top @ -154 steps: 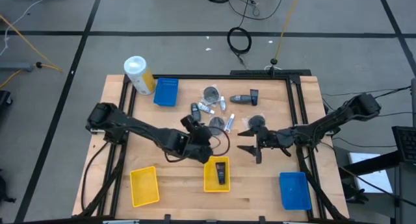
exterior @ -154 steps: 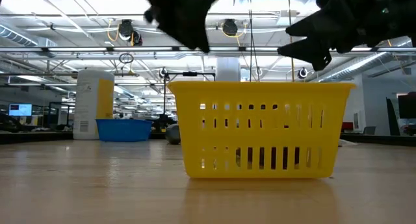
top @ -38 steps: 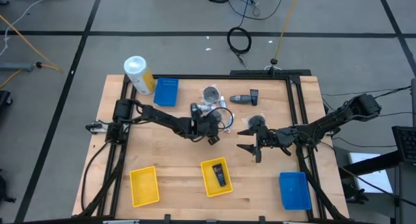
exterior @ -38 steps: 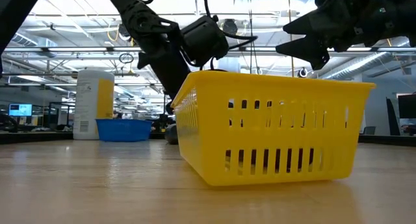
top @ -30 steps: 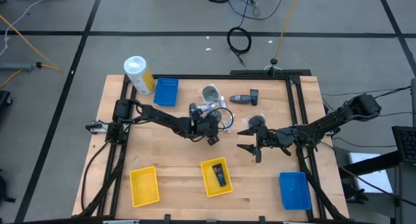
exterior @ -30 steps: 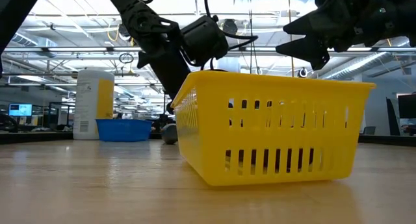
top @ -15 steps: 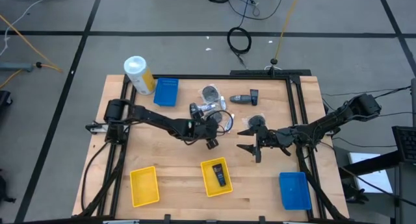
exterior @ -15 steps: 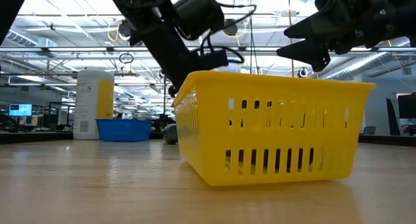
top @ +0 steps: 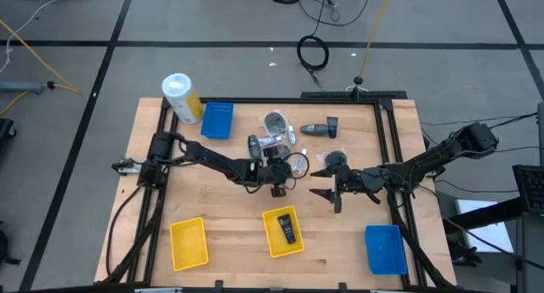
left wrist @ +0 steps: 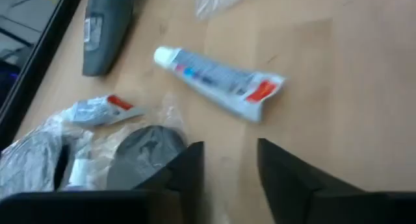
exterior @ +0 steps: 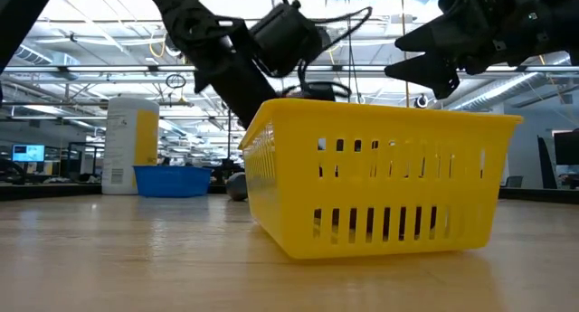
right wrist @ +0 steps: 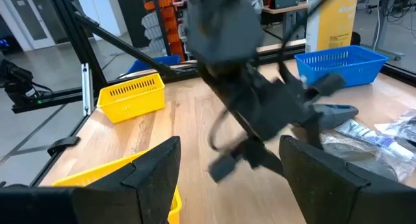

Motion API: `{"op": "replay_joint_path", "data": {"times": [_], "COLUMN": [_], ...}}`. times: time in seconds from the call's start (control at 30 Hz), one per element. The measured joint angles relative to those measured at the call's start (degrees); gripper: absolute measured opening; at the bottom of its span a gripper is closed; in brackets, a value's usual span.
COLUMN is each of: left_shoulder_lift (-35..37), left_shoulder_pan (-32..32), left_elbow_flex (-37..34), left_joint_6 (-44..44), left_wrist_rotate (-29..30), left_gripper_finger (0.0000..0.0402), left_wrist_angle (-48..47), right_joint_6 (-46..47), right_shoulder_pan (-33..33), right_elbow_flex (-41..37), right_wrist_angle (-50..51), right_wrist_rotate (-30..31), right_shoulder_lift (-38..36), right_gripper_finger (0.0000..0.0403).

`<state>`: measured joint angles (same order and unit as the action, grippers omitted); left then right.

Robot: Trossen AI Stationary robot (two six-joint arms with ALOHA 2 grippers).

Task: Pick & Place Travel size toiletries
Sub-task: Put the black hairbrush into the bottom blue bin

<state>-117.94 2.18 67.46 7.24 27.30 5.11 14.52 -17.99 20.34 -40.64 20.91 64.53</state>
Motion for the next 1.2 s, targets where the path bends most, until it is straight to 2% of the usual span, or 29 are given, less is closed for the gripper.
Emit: {"op": "replay_joint_path", "data": {"times": [0.13,0.27,0.47,0.77,0.97,1.2], "left_shoulder_lift": [-0.6,-0.6,-0.6,-0.6,-0.2,3.5], "left_shoulder_pan": [-1.1,-2.3,-3.5,-4.0,-2.1,0.2], "left_elbow_flex": [0.0,0.0,0.0,0.0,0.0,0.0], "left_joint_6": [-1.6,-5.7,-7.8,-9.5,-8.8,-8.6], "left_wrist_rotate": [5.4,6.8,1.7,0.8,3.7,4.2], "left_gripper_finger": [0.0202,0.0208,0.0148,0.0009,0.0002,0.0002], "left_wrist_angle": [-0.8,-3.9,-5.0,-6.9,-7.4,-9.2], "right_joint_6": [-0.2,-0.2,-0.2,-0.2,-0.2,-1.1], "right_shoulder_pan": [0.0,0.0,0.0,0.0,0.0,0.0], "right_elbow_flex": [0.0,0.0,0.0,0.0,0.0,0.0], "right_wrist_angle": [0.2,0.3,0.2,0.2,0.3,1.8], "right_wrist_rotate": [0.0,0.0,0.0,0.0,0.0,0.0], "right_shoulder_lift": [0.0,0.0,0.0,0.0,0.0,0.0], "right_gripper_finger": [0.0254,0.0254,0.0254,0.0254,0.0254,0.0254]}}
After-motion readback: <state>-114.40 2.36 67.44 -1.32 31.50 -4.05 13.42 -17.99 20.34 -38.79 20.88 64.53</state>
